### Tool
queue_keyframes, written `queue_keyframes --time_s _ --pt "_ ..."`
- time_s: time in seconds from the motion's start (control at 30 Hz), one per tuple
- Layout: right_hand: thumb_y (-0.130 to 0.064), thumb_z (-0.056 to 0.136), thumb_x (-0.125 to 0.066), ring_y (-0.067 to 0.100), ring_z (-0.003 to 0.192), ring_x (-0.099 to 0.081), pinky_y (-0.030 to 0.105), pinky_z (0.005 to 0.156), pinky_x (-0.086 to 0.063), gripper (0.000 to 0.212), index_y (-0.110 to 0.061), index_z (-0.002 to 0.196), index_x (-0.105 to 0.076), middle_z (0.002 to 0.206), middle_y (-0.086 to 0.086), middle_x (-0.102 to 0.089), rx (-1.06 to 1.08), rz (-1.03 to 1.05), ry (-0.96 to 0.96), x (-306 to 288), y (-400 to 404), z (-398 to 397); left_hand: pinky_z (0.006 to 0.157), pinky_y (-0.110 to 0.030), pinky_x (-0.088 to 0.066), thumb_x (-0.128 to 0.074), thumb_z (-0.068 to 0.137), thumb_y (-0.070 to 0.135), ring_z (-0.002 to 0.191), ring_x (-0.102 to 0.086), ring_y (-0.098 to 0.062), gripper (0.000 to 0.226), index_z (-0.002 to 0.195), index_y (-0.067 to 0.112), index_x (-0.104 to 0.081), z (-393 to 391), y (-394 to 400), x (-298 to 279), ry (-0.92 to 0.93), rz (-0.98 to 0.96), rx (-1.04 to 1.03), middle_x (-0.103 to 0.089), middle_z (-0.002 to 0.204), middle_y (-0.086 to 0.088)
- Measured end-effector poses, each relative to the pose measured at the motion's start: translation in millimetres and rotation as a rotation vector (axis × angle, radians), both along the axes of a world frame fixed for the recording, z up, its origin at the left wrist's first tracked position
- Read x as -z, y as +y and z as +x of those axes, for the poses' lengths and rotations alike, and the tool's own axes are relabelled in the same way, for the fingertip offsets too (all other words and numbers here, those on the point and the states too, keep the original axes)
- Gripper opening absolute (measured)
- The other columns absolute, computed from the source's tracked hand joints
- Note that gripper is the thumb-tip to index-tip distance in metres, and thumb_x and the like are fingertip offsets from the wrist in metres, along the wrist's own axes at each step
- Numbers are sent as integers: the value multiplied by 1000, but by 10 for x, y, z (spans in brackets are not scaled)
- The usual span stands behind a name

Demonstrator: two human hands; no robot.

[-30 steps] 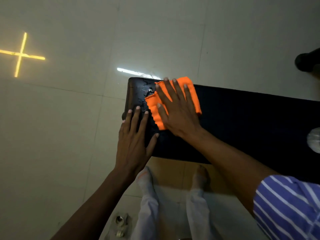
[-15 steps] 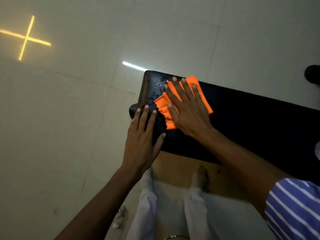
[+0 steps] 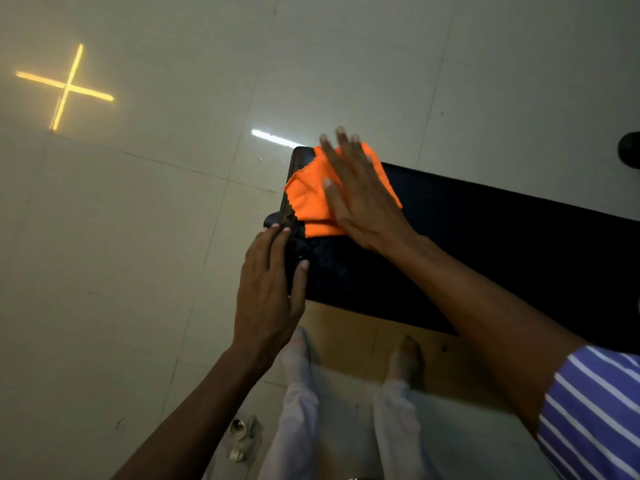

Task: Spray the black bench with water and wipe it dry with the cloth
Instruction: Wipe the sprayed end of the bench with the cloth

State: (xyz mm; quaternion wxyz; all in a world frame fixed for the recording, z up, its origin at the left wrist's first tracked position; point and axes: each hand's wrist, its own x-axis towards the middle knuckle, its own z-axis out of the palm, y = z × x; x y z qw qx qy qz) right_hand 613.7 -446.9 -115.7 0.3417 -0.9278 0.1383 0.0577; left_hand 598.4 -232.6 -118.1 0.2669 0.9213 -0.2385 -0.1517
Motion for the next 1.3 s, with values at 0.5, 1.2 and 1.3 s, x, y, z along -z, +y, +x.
queue_keyframes --time_s 0.5,1.2,1.3 --pt "-28 113 -37 28 164 -16 49 135 -10 53 -12 163 -34 174 9 -26 123 -256 15 403 -699 -671 132 -54 -6 -24 111 45 164 -3 -33 63 168 20 -15 394 -1196 405 -240 282 359 -7 177 -9" --pt "-36 111 -27 23 165 -10 49 134 -12 59 -21 167 -20 178 5 -14 52 -479 15 514 -715 -784 132 -55 -9 -32 112 42 164 -1 -33 64 168 19 -11 -9 -814 371 -74 365 -44 -3 177 -12" --pt "-36 111 -26 24 165 -10 50 134 -13 59 -21 168 -19 178 6 -14 43 -497 12 535 -710 -775 132 -56 -5 -24 111 48 164 0 -34 64 169 24 -8 352 -1129 412 -99 389 -59 0 177 -11"
